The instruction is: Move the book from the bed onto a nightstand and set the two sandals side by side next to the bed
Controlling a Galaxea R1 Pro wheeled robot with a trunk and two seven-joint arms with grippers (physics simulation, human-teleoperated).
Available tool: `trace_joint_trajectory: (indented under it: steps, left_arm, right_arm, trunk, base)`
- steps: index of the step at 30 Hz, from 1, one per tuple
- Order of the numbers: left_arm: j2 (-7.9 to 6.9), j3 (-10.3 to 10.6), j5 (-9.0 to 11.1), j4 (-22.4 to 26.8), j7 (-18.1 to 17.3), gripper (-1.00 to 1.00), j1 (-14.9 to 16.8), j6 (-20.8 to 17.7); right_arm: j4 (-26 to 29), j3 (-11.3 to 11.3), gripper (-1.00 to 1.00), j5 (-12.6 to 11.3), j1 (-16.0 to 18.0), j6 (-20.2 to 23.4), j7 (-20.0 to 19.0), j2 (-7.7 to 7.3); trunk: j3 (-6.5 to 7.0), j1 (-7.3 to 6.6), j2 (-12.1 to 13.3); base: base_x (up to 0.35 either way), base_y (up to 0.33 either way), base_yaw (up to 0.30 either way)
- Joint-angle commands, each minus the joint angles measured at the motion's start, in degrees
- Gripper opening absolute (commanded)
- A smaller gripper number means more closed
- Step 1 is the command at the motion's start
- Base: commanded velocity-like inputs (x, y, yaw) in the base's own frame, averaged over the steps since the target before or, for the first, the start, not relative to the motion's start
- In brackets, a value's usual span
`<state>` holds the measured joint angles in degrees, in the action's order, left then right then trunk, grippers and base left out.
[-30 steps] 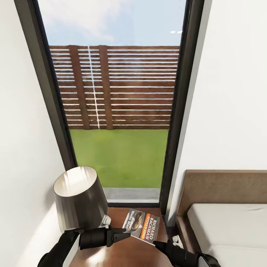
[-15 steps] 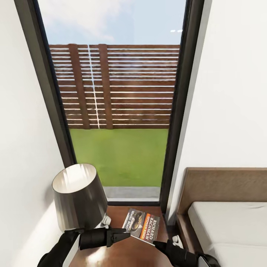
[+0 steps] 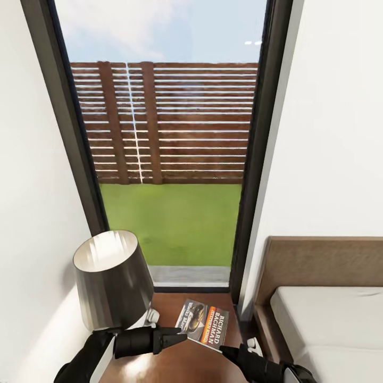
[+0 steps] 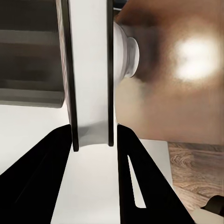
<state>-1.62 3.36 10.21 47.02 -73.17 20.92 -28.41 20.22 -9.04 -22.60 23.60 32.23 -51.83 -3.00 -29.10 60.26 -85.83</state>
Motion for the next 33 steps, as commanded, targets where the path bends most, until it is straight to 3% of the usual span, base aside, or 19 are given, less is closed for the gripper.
trace_joint_trajectory:
  steps: [1, 33]
  left_arm:
    - [-0.07, 0.24, 0.51, 0.0, 0.05, 1.0, 0.02, -0.6]
    - [-0.06, 0.24, 0.51, 0.0, 0.05, 1.0, 0.04, -0.59]
  right_arm:
    - [-0.01, -0.19, -1.0, -0.25, 0.04, 0.44, -0.08, 0.02]
    - [-0.01, -0.19, -1.0, -0.25, 0.04, 0.41, -0.03, 0.02]
  trunk:
    - [-0.24, 0.22, -0.45]
    - [-5.99, 7.25, -13.28]
  base:
    - [0.0, 0.0, 0.0]
    - [0.0, 0.0, 0.0]
